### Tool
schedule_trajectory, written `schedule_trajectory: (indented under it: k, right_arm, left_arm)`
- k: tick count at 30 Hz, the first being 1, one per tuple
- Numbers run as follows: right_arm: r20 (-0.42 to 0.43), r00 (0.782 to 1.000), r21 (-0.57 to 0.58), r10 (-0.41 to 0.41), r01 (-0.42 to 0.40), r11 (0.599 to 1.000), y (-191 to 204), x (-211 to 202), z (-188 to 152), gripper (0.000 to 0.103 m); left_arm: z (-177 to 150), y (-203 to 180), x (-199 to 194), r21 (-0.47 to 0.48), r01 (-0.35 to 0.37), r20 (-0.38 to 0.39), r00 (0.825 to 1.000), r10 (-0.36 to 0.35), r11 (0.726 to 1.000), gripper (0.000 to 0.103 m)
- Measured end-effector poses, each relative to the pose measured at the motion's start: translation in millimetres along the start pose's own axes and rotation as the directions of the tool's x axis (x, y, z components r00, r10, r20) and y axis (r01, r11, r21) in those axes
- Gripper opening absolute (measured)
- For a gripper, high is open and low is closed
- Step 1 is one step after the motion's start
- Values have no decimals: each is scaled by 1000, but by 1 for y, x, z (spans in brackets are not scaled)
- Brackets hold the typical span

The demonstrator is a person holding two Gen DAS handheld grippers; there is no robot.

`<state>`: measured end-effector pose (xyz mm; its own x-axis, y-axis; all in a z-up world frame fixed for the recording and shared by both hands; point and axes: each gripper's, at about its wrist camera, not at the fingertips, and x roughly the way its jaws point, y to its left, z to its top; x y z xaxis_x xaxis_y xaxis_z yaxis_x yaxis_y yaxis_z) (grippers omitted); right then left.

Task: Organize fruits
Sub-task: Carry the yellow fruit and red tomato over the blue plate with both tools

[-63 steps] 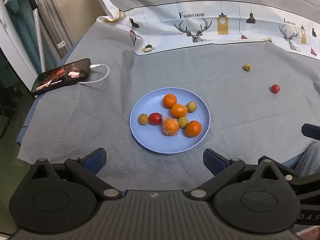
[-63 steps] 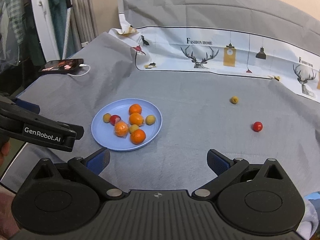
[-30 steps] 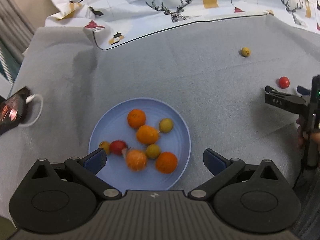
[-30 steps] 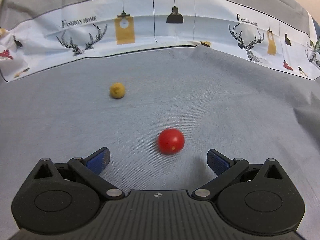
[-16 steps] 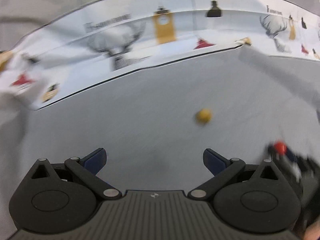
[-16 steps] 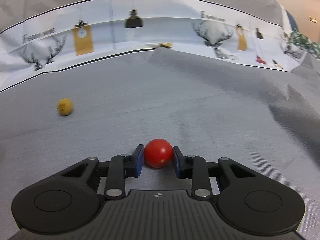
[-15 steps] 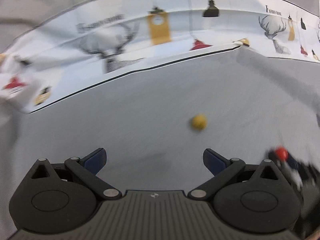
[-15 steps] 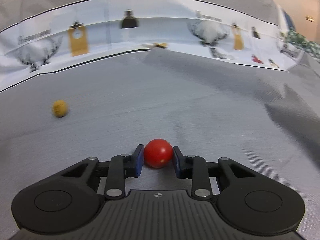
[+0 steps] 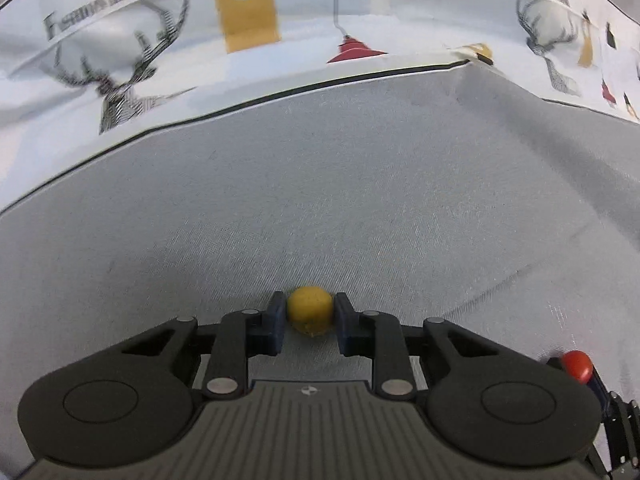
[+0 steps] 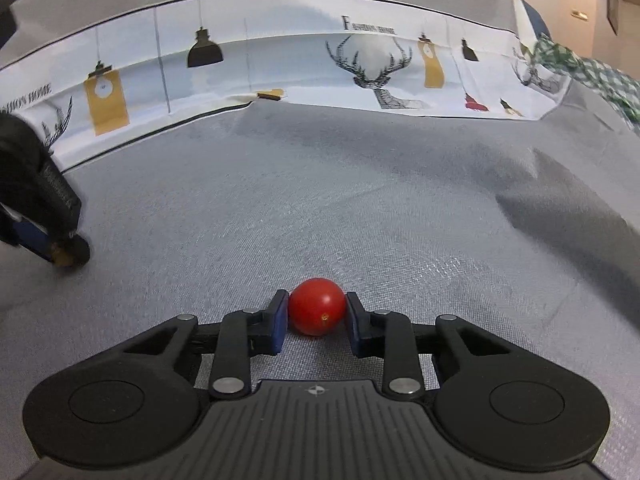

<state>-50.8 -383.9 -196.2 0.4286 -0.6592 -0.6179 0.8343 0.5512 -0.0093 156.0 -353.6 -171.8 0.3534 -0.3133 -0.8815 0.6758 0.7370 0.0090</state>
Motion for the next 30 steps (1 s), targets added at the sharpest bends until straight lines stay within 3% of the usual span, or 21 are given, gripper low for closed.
schedule_trajectory:
  k: [4, 9, 12, 17, 22, 27, 30]
  right_arm:
    - [26, 999, 29, 35, -36, 999, -5, -6, 2, 30]
    - [54, 997, 5, 47, -48, 999, -12, -32, 9, 30]
    - [48, 997, 21, 59, -60, 998, -22, -66, 17, 30]
    - [75, 975, -38, 211, -208, 977, -27, -163, 22, 30]
    - [28, 920, -133, 390, -384, 914, -14, -258, 7, 30]
    - [-53, 835, -180, 548, -548, 817, 14, -328, -11, 30]
    - [-76, 789, -261, 609, -606, 752, 32, -360, -21, 31]
  left_arm:
    - [-16, 5, -39, 24, -16, 44, 999, 15, 1000, 27]
    - [-56, 27, -125, 46, -35, 74, 997, 31, 998, 28]
    - [-91, 50, -184, 27, -66, 92, 994, 63, 997, 28]
    - [-156, 93, -269, -17, -123, 94, 988, 124, 992, 28]
    - [-219, 131, -330, -72, -158, 98, 981, 165, 985, 28]
    - [-276, 158, -371, -141, -168, 108, 977, 184, 976, 28]
    - [-300, 166, -387, -166, -176, 130, 972, 198, 970, 28]
